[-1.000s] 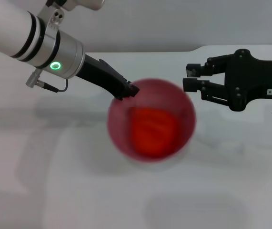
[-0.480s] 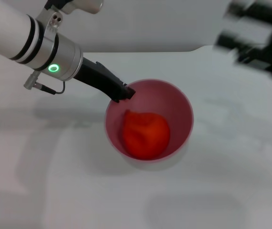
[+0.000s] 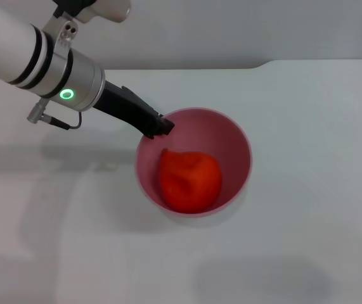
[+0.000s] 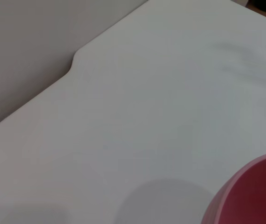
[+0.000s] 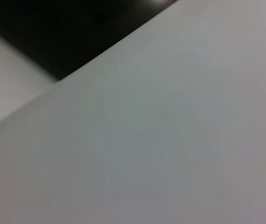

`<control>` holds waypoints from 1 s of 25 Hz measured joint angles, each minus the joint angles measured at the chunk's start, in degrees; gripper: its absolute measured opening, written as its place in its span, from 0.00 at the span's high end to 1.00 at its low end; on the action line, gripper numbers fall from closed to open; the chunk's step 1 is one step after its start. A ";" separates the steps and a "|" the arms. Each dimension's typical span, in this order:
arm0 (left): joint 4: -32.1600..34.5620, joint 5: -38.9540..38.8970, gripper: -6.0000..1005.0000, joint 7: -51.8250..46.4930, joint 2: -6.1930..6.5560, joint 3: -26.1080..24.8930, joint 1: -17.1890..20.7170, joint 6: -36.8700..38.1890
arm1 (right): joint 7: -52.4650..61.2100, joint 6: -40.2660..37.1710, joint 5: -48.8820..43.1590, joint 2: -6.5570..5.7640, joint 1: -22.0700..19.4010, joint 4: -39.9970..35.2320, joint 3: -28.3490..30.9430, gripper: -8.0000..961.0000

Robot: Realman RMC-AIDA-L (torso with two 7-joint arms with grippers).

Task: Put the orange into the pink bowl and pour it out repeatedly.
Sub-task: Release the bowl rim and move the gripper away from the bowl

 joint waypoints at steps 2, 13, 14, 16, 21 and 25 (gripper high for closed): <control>-0.29 0.05 0.95 -0.59 0.00 -0.18 0.54 -0.47 | -2.51 -2.00 4.24 0.05 -0.14 5.25 1.77 0.32; -3.27 1.52 0.95 -2.93 0.17 -0.23 1.24 -1.82 | -7.30 -7.29 11.90 -0.23 0.29 18.98 5.77 0.32; -3.27 1.52 0.95 -2.93 0.17 -0.23 1.24 -1.82 | -7.36 -7.32 11.90 -0.23 0.30 19.05 5.68 0.32; -3.99 3.38 0.95 -3.66 0.17 -0.11 1.28 -2.58 | -7.39 -7.35 11.90 -0.23 0.45 19.16 5.42 0.32; -5.20 4.06 0.95 -3.75 0.35 -0.08 1.58 -3.59 | -7.42 -7.39 11.58 -0.31 0.99 19.26 5.33 0.32; -5.72 4.95 0.95 -3.75 0.38 -0.09 1.82 -3.78 | -7.43 -7.47 11.39 -0.31 1.55 19.29 5.32 0.32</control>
